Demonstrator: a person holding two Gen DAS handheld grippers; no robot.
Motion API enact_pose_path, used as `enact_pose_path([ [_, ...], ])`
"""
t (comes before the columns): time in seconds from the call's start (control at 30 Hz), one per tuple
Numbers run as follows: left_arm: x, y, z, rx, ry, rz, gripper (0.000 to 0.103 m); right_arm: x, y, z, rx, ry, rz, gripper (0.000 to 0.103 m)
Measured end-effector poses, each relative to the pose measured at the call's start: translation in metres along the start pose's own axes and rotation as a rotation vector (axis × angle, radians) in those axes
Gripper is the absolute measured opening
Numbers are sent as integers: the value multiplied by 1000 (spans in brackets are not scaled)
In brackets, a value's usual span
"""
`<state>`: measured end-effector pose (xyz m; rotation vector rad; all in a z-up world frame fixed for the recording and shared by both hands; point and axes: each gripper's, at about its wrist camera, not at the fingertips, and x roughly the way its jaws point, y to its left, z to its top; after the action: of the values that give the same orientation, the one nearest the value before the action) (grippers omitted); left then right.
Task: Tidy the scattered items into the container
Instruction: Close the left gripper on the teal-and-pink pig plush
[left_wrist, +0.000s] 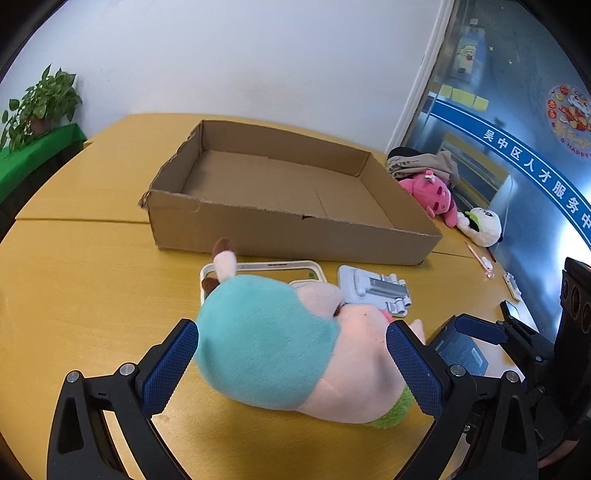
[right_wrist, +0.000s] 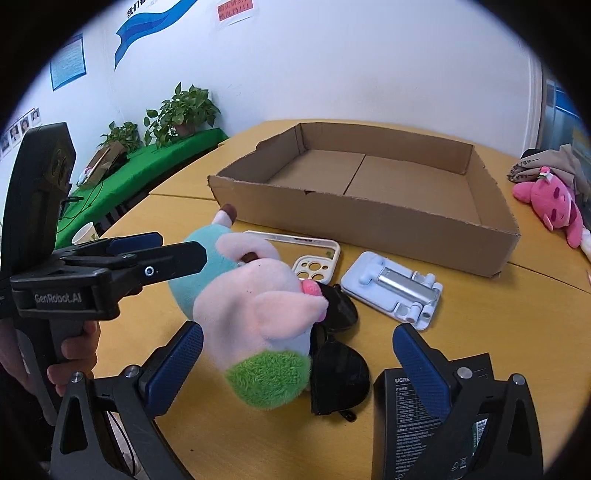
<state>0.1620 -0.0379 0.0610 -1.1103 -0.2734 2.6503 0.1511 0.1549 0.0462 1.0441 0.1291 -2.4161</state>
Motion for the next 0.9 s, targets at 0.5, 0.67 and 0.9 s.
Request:
enact_pose_path([
  [0.5, 3, 7, -3, -17, 24, -29, 103, 12, 1, -6, -2, 55, 30, 102],
  [0.67, 4, 10, -4, -25, 32, -42, 103, 15, 1, -6, -1, 62, 37, 102],
  [0.9, 9, 19, -4, -32, 44, -51, 103, 20, 2, -7, 5, 76, 44, 102],
])
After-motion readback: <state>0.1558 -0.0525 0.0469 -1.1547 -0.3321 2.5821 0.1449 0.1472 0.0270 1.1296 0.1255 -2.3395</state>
